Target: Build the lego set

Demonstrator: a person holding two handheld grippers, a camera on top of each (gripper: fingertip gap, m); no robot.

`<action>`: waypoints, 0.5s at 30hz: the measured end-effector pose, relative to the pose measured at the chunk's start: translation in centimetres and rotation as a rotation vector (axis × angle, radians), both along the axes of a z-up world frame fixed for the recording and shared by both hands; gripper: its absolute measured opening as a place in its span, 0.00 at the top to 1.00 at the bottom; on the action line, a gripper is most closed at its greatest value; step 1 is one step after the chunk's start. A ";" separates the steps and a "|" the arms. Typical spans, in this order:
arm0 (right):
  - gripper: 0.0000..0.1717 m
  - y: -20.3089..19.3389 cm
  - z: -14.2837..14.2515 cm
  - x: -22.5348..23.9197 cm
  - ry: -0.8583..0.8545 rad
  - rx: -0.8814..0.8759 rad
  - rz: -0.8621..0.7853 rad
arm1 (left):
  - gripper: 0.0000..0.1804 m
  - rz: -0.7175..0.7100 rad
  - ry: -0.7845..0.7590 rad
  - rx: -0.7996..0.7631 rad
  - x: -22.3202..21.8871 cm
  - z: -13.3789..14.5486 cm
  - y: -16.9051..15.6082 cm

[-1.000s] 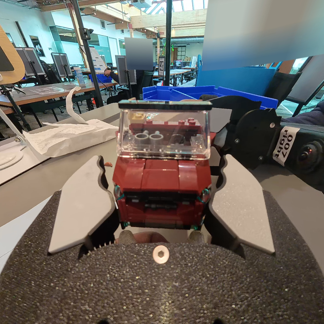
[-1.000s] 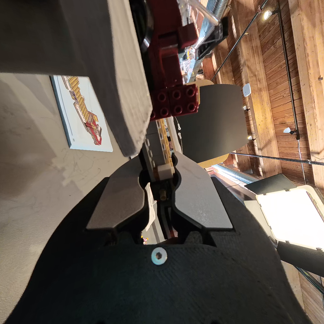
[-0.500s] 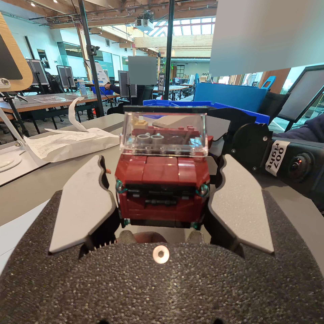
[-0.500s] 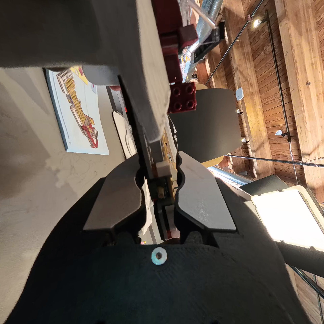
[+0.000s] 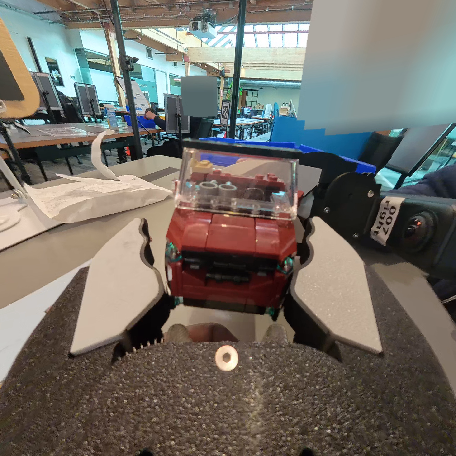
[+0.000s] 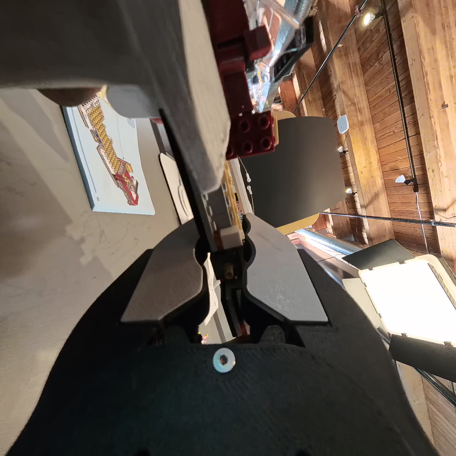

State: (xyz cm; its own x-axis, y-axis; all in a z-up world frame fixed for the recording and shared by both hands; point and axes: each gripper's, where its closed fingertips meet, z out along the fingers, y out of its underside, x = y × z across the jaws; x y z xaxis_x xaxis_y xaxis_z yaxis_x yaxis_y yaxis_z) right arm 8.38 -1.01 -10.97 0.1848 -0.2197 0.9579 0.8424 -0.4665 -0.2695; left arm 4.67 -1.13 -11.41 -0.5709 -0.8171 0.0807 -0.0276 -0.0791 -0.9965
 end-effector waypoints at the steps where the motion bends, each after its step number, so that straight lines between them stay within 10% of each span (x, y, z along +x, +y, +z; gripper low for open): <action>1: 0.85 -0.1 0.1 0.2 0.003 0.002 -0.007 | 0.37 -0.009 0.016 -0.034 0.0 0.1 0.1; 15: 0.86 -0.3 -0.1 1.0 0.022 -0.007 -0.089 | 0.57 -0.090 0.265 -0.488 0.2 -0.1 -1.5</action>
State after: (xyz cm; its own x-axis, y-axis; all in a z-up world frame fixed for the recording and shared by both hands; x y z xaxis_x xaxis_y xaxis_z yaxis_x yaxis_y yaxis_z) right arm 9.39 -1.29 -11.11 0.1856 -0.2295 0.9554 0.7918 -0.5409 -0.2837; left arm 4.90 -2.66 -11.55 -0.5451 -0.5984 0.5872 -0.2996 -0.5151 -0.8031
